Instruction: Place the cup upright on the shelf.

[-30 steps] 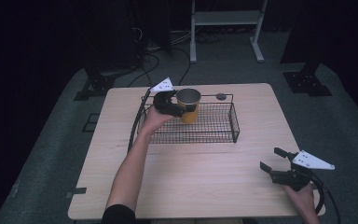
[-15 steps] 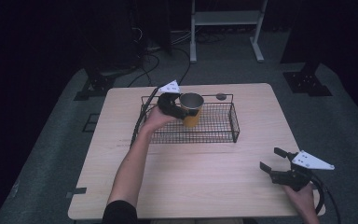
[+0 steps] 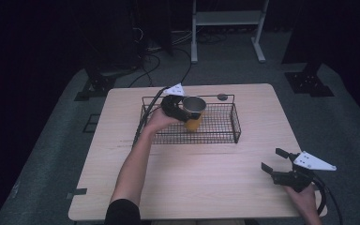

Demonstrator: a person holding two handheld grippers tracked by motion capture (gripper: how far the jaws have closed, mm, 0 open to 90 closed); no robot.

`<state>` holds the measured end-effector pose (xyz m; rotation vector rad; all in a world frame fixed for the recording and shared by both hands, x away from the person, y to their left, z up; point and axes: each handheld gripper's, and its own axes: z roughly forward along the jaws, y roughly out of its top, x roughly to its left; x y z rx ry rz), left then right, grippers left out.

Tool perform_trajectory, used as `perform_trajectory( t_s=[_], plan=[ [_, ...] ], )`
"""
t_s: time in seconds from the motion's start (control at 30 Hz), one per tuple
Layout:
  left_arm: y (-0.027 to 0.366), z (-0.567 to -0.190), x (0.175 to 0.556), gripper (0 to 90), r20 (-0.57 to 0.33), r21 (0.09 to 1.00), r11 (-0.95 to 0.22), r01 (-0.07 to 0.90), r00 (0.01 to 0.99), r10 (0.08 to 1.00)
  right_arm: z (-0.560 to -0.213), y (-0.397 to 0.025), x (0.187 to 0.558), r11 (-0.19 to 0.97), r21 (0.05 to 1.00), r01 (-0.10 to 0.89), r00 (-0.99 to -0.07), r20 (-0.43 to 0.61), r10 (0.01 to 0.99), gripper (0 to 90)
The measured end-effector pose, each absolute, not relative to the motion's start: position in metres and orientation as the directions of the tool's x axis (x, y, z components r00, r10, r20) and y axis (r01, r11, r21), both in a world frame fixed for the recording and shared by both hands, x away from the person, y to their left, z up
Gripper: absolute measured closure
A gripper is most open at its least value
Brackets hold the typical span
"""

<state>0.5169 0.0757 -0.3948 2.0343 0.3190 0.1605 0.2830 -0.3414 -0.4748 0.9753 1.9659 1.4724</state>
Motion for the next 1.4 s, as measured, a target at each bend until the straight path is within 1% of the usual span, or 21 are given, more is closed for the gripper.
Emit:
perform_trajectory(
  t_s=[0.97, 1.4],
  plan=[
    [0.068, -0.415, 0.521, 12.6, -0.043, 0.834, -0.523, 0.178, 0.965, 0.259, -0.475, -0.341, 0.283, 0.160, 0.956, 0.248, -0.626, 0.032, 0.779, 12.9],
    [0.074, -0.415, 0.522, 12.4, -0.023, 0.818, -0.548, 0.175, 0.962, 0.272, -0.475, -0.342, 0.283, 0.157, 0.956, 0.247, -0.630, 0.035, 0.776, 12.9]
  ],
)
